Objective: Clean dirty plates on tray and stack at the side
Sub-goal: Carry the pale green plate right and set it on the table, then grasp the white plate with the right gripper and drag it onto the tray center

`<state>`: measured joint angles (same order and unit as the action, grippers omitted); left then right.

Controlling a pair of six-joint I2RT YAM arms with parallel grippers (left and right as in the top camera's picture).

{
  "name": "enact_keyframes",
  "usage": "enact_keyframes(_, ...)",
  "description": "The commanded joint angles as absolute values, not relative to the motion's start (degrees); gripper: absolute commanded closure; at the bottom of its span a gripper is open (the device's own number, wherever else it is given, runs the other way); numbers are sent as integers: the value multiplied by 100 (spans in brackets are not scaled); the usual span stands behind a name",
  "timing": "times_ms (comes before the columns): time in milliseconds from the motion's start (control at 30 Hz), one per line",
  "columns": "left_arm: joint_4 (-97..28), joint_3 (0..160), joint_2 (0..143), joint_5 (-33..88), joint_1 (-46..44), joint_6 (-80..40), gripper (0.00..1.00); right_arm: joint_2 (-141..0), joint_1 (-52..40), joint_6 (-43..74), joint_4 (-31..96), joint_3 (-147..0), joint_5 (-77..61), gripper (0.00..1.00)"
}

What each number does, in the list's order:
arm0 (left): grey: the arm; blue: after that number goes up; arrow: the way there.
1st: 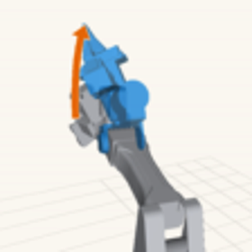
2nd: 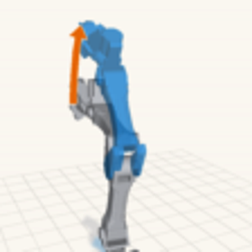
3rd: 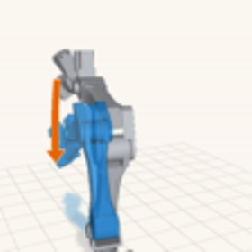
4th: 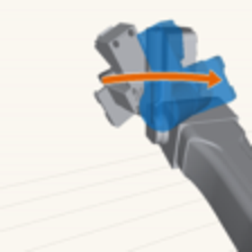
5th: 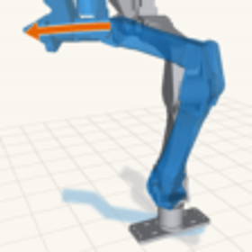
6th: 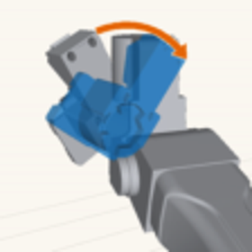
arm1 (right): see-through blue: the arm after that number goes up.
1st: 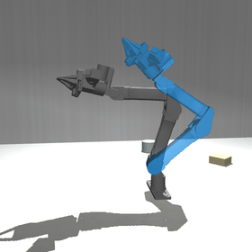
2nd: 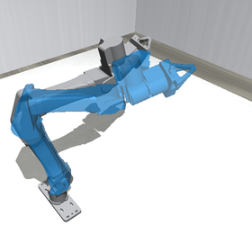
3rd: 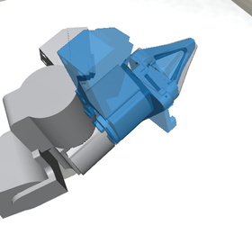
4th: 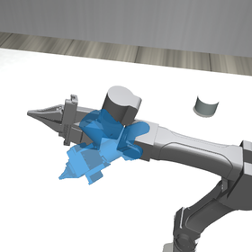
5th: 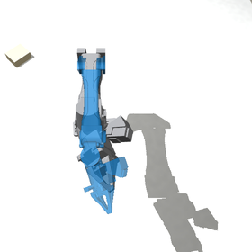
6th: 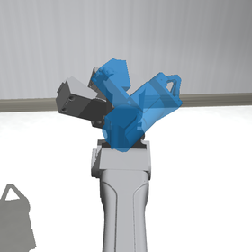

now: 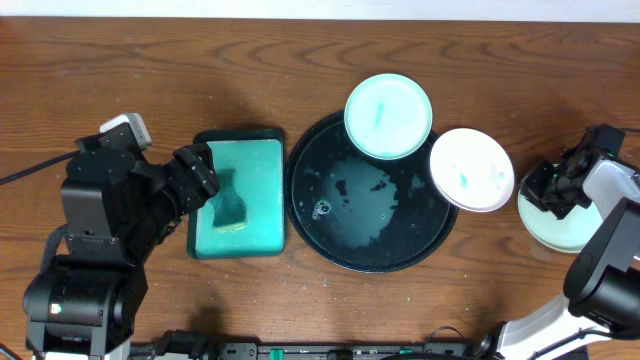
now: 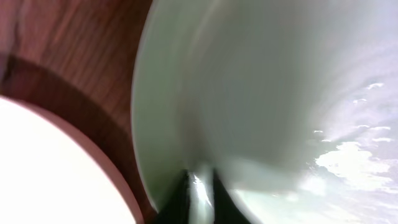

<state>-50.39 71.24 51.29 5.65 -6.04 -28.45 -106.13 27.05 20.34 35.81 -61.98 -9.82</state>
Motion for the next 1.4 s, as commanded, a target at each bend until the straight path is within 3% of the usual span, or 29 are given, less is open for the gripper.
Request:
enact_keyframes(0, -5048, 7201, 5133, 491, -574, -2808, 22, -10420, 2735, 1992, 3503, -5970, -1118, 69)
enact_keyframes(100, -5046, 7201, 5133, 491, -574, -2808, 21, -9946, 2692, 1105, 3282, -5970, -2073, 62)
enact_keyframes(200, -5046, 7203, 5133, 491, -574, -2808, 21, -9480, 2561, 950, 3247, -5968, -2320, 57)
enact_keyframes(300, -5046, 7201, 5133, 491, -574, -2808, 21, -9502, 2246, 235, 2805, -5940, -2318, 61)
enact_keyframes(567, -5048, 7203, 5133, 493, -574, -2808, 22, -10442, 1774, -1135, 1446, -5922, -1715, 48)
enact_keyframes(767, -5094, 7201, 5133, 493, -574, -2808, 22, -10685, 1780, -1295, 1214, -5922, -1033, 37)
enact_keyframes(867, -5120, 7201, 5133, 493, -574, -2810, 22, -10694, 1791, -1288, 1334, -5920, -1111, 36)
enact_keyframes(933, -5118, 7201, 5133, 493, -574, -2810, 22, -10805, 1791, -1288, 1559, -5918, -1122, 46)
enact_keyframes(1033, -5120, 7201, 5133, 493, -574, -2810, 21, -11024, 1793, -1288, 1688, -5918, -1118, 52)
enact_keyframes(1133, -5120, 7203, 5133, 495, -574, -2810, 21, -11159, 1793, -1055, 1949, -5918, -1122, 89)
enact_keyframes(1200, -5120, 7201, 5133, 493, -574, -2810, 22, -11004, 1793, -768, 2231, -5920, -1291, 99)
enact_keyframes(1367, -5116, 7201, 5133, 493, -574, -2810, 21, -10396, 1789, -128, 2783, -5920, -1791, 99)
